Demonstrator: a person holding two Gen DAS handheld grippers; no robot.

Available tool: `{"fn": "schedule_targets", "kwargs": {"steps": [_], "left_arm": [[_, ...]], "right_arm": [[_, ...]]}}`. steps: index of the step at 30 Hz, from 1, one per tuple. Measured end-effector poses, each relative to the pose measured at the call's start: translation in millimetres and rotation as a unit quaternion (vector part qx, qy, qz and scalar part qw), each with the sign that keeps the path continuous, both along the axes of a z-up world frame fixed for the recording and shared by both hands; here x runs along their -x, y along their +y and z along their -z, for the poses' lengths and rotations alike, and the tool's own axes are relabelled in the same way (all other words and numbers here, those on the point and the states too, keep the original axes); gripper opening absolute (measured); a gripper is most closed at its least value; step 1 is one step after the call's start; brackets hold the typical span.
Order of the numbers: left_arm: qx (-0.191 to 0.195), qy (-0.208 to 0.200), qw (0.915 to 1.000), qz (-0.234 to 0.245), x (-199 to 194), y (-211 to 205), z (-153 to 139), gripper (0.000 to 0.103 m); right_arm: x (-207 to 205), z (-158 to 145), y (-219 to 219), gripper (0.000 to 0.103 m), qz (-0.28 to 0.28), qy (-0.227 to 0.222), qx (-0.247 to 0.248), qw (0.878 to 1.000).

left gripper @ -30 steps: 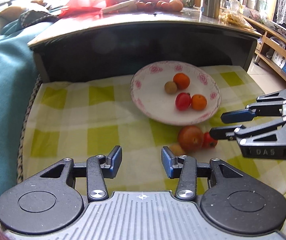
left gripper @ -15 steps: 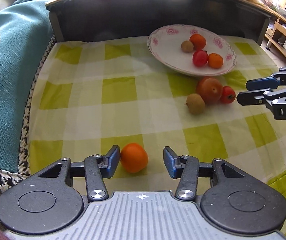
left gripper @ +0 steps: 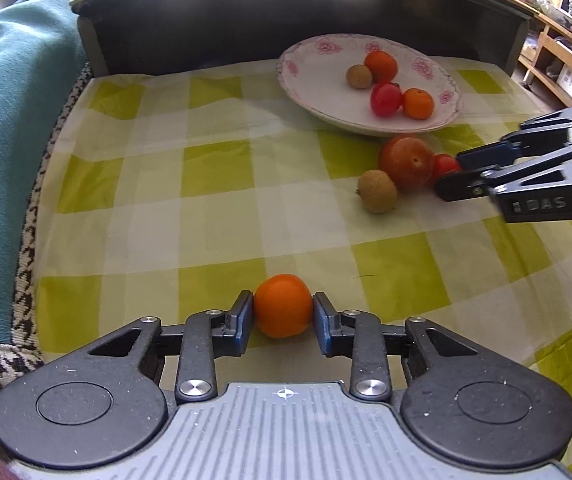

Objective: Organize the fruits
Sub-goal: 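Move the left tool to an orange while the right tool approaches a cherry tomato, then grasp the orange with the left tool while the right tool grasps the cherry tomato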

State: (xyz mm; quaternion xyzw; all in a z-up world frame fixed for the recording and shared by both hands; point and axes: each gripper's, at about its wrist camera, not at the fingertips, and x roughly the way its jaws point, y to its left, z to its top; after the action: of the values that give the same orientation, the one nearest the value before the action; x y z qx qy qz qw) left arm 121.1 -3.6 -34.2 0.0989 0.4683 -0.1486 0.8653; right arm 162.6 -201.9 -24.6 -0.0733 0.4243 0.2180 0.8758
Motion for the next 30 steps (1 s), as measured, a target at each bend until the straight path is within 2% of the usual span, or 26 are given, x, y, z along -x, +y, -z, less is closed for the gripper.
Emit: {"fn": "schedule_targets", "kwargs": {"steps": [6,14,20,24,30], "left_arm": [[0.018,-0.001,0.9992,0.036,5.7,-15.5,0.5,0.04],[0.008,-0.003,0.9986,0.052,7.5,-21.4,5.0,0.042],[-0.004,-0.013,0.9986,0.051,11.6,-22.2,6.1,0.05],[-0.011,-0.015,0.9987,0.048,11.9,-21.2,7.0,0.06],[-0.018,-0.022,0.998,0.056,13.9,-22.5,6.9,0.061]], "right_arm": [[-5.1,9.3,5.0,0.037,-0.006,-0.003,0.01,1.0],[-3.4,9.2,11.9,0.034,-0.018,-0.009,0.033,0.999],[15.7,3.5,2.0,0.032,-0.012,0.003,0.03,0.999],[30.7,-2.0,-1.6,0.032,-0.008,0.001,0.033,0.999],[47.3,7.3,-3.2,0.032,-0.009,0.016,0.05,0.999]]}}
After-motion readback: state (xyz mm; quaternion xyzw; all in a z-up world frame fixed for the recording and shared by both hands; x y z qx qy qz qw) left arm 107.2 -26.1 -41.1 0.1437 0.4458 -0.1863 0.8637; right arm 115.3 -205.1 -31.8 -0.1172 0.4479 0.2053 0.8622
